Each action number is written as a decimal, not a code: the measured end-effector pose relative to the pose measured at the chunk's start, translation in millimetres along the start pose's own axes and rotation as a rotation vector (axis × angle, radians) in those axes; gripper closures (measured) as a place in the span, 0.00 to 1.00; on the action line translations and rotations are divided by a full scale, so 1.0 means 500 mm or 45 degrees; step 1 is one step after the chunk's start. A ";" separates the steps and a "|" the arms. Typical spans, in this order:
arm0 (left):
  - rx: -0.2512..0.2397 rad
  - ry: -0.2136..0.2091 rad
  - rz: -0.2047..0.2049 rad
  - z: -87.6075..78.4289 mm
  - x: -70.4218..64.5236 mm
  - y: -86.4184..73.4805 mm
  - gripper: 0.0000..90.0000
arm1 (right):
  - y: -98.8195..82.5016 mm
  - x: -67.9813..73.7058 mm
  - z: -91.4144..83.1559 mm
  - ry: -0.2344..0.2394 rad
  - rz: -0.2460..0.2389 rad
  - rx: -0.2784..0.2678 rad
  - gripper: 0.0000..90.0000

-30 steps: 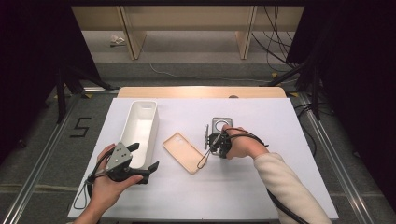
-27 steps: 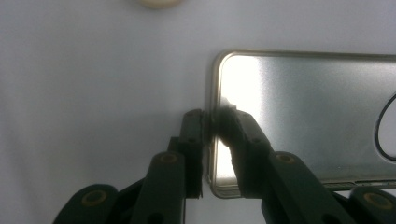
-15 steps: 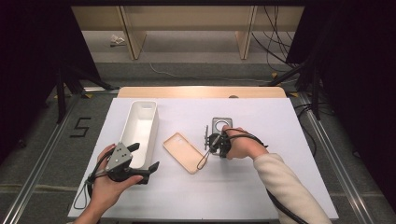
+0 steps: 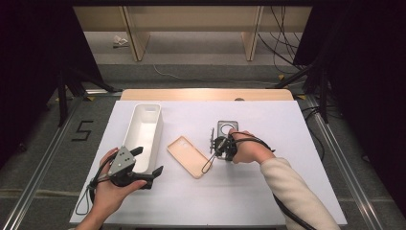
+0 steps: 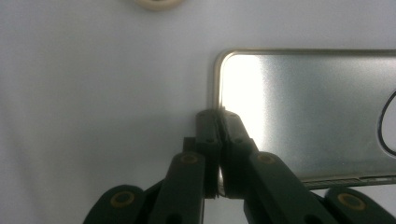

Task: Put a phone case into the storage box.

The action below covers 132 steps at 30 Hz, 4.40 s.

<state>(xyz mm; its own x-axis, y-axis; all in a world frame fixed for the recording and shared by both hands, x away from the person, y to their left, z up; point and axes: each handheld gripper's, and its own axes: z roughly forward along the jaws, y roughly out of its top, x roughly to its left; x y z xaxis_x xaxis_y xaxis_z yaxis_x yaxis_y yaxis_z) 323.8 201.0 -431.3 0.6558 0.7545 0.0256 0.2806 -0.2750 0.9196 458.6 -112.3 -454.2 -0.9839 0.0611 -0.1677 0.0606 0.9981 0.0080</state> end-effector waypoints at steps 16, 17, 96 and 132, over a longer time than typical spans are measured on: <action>-0.002 0.000 -0.002 0.000 0.001 0.000 0.06 | -0.018 0.002 -0.011 0.024 0.080 -0.094 0.99; -0.002 0.002 -0.001 0.001 0.001 0.000 0.06 | -0.020 0.001 -0.013 0.018 0.083 -0.116 0.99; 0.168 -0.157 -0.046 0.187 -0.047 0.215 0.15 | -0.148 0.165 -0.105 0.055 0.288 -1.083 0.99; 0.535 -0.191 -0.454 0.357 -0.047 0.231 0.68 | -0.102 0.199 -0.104 0.054 0.160 -1.055 0.99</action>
<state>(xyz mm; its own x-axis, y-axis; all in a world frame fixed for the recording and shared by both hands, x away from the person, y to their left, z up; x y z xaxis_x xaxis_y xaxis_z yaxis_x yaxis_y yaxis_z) 465.9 44.8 -395.6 0.5527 0.7600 -0.3420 0.7377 -0.2552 0.6250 348.9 -157.1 -420.0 -0.9846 0.1553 -0.0802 0.0433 0.6614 0.7487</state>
